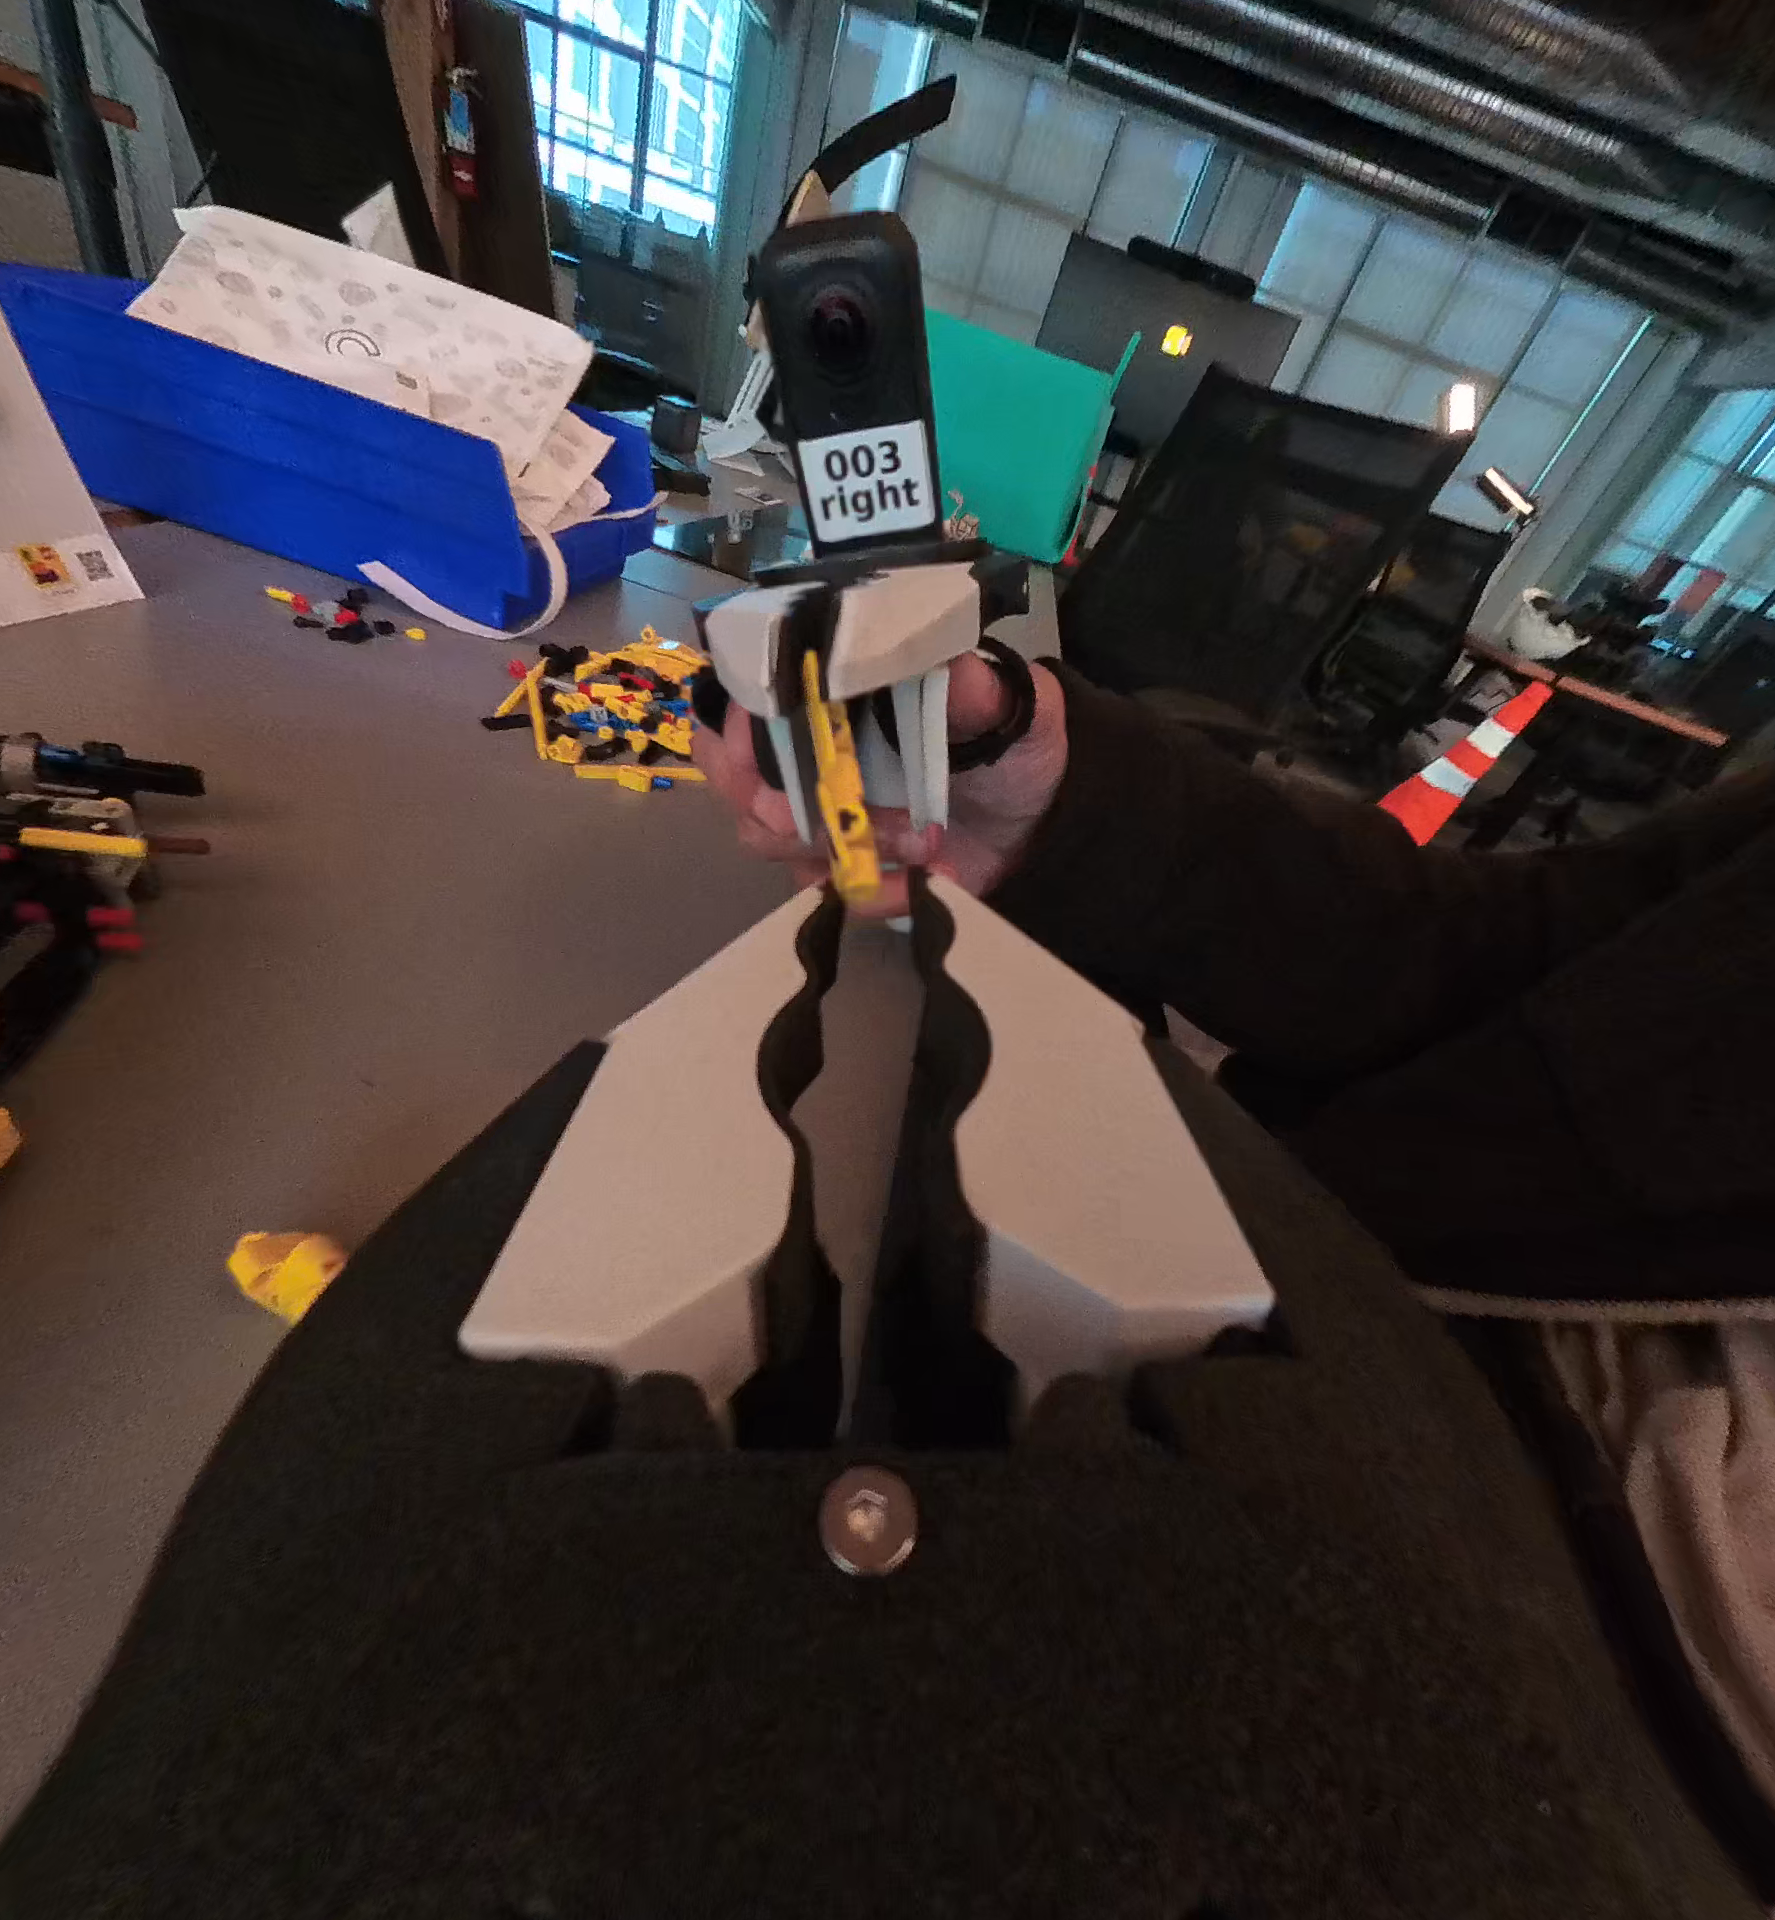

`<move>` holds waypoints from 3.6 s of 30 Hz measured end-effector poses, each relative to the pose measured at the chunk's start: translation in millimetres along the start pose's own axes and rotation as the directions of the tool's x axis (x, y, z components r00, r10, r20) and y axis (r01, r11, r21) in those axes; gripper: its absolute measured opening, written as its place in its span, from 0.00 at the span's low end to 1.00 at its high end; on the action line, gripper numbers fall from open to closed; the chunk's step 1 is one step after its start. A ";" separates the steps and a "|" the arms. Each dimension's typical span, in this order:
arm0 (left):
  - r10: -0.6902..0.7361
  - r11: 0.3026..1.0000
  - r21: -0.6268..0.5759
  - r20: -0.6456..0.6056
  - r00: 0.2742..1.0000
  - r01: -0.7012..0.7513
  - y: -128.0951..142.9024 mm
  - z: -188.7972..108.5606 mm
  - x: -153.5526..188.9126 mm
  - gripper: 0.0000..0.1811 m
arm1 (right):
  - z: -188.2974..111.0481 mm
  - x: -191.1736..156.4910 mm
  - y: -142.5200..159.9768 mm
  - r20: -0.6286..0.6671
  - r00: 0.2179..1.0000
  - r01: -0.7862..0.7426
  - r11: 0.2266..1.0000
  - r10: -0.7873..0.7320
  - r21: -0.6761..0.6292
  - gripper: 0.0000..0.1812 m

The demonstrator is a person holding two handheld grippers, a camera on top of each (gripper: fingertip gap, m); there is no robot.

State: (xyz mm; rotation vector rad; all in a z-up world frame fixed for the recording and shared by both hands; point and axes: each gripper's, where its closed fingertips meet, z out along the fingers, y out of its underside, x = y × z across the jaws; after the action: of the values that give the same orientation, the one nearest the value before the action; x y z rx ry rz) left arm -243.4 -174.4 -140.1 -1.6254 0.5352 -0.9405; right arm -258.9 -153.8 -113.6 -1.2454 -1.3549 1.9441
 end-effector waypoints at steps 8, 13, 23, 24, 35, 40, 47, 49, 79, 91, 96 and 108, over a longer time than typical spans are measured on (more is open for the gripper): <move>-0.069 0.997 0.030 -0.017 0.997 0.069 -5.3 -10.7 -11.8 0.16 | 1.7 1.6 16.8 0.000 1.000 0.005 0.995 -0.005 -0.100 0.03; 0.017 0.993 -0.116 -0.057 0.998 -0.024 15.3 5.2 1.9 0.07 | 17.7 -6.9 33.4 0.043 0.999 0.020 0.983 -0.013 -0.183 0.03; -0.013 1.000 0.025 -0.051 0.999 0.014 -9.0 -8.6 -3.9 0.03 | 14.4 -4.3 25.1 0.044 0.999 0.009 0.993 -0.004 -0.118 0.09; -0.003 1.000 0.013 -0.056 0.998 0.004 -6.9 -7.6 -2.3 0.04 | 16.0 -7.1 26.5 0.056 0.998 0.013 0.992 -0.006 -0.125 0.10; 0.000 1.000 -0.011 -0.076 0.997 0.000 -1.8 -8.4 1.0 0.03 | 13.8 -8.2 31.7 0.058 0.997 0.052 0.987 -0.043 -0.152 0.07; -0.012 0.999 -0.038 -0.089 0.996 0.008 2.5 -7.0 3.2 0.03 | 10.4 -9.0 37.0 0.064 0.997 0.051 0.981 -0.040 -0.187 0.04; 0.072 0.996 -0.047 -0.055 0.996 -0.075 2.3 -9.2 3.5 0.03 | 8.9 -12.3 41.9 0.073 0.997 0.043 0.967 -0.025 -0.249 0.02; 0.085 0.995 -0.045 -0.042 0.995 -0.087 2.4 -10.1 3.3 0.03 | 9.1 -12.0 43.2 0.072 0.997 0.033 0.966 -0.015 -0.256 0.02; -0.262 0.931 0.197 -0.227 0.938 0.308 -37.0 -39.9 -13.5 0.03 | -131.3 67.4 -37.1 -0.625 0.736 0.177 0.964 -0.262 -0.197 0.15; -0.128 0.990 0.036 -0.159 0.979 0.135 -9.0 -19.4 1.5 0.03 | 30.7 -12.8 22.6 0.025 1.000 0.000 0.981 0.005 -0.194 0.04; -0.137 0.988 0.057 -0.126 0.983 0.145 -11.5 -20.8 -6.1 0.08 | 17.3 0.0 -7.6 -0.017 1.000 -0.024 1.000 0.024 0.012 0.03; -0.098 0.990 0.095 -0.091 0.991 0.107 -18.2 -23.7 -9.5 0.04 | 25.5 -3.8 4.4 0.004 1.000 -0.025 0.999 0.025 -0.034 0.03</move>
State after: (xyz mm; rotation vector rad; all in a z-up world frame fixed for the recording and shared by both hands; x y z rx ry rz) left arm -270.4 -176.3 -124.3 -1.5393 0.4595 -1.1010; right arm -278.7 -171.0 -113.4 -1.2804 -1.3860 1.9495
